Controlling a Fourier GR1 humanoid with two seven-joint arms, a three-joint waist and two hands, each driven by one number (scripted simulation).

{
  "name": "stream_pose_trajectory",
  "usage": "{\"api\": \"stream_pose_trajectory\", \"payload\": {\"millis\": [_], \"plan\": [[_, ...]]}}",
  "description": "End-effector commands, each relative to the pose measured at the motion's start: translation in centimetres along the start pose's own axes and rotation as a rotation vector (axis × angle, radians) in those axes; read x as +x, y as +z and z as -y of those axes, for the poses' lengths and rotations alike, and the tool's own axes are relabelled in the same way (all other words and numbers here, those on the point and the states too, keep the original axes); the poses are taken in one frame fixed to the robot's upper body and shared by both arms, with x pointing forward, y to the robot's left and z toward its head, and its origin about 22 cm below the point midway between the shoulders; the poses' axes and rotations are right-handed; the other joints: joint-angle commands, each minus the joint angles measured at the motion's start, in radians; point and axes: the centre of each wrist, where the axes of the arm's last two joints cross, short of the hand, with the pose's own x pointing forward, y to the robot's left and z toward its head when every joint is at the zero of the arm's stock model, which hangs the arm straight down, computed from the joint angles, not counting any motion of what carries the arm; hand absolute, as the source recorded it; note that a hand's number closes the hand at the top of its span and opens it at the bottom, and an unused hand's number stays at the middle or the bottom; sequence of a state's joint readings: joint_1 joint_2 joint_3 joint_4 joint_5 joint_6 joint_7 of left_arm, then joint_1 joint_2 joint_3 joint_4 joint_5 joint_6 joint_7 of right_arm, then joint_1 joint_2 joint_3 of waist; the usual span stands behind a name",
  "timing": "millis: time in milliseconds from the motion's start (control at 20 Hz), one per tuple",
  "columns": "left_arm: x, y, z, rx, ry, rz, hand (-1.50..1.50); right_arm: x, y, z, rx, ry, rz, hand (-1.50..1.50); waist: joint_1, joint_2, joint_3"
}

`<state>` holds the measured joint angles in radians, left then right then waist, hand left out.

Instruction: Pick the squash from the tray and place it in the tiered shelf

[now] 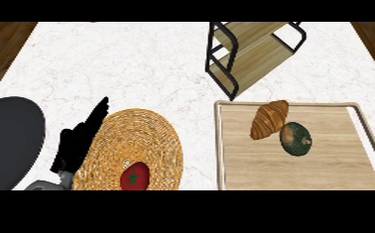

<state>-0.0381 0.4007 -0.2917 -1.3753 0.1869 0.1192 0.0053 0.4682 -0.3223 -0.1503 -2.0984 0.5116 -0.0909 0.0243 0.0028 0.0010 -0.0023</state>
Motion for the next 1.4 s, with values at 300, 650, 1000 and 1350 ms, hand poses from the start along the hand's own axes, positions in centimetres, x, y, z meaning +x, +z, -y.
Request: {"api": "stream_pose_trajectory", "payload": {"millis": [300, 650, 1000, 1350], "plan": [[-0.4, -0.2, -1.7, -0.007, 0.014, -0.025, 0.0, 6.6, -0.5, -4.3, 0.13, 0.081, -0.153, -1.5, -0.002, 0.0, 0.001], [-2.0, 0.2, 0.2, 0.007, 0.004, -0.027, 0.0, 7.5, -1.3, -7.8, 0.101, 0.11, -0.196, -1.5, -0.004, -0.001, 0.002], [0.0, -0.8, 2.0, 0.007, 0.005, -0.009, 0.0, 5.2, -0.2, -9.0, 0.062, 0.17, -0.235, -1.5, -0.006, -0.002, 0.002], [-1.3, 0.8, -0.6, 0.001, 0.006, -0.023, 0.0, 3.7, -2.8, -9.5, 0.087, 0.195, -0.256, -1.5, -0.002, -0.001, 0.002]]}}
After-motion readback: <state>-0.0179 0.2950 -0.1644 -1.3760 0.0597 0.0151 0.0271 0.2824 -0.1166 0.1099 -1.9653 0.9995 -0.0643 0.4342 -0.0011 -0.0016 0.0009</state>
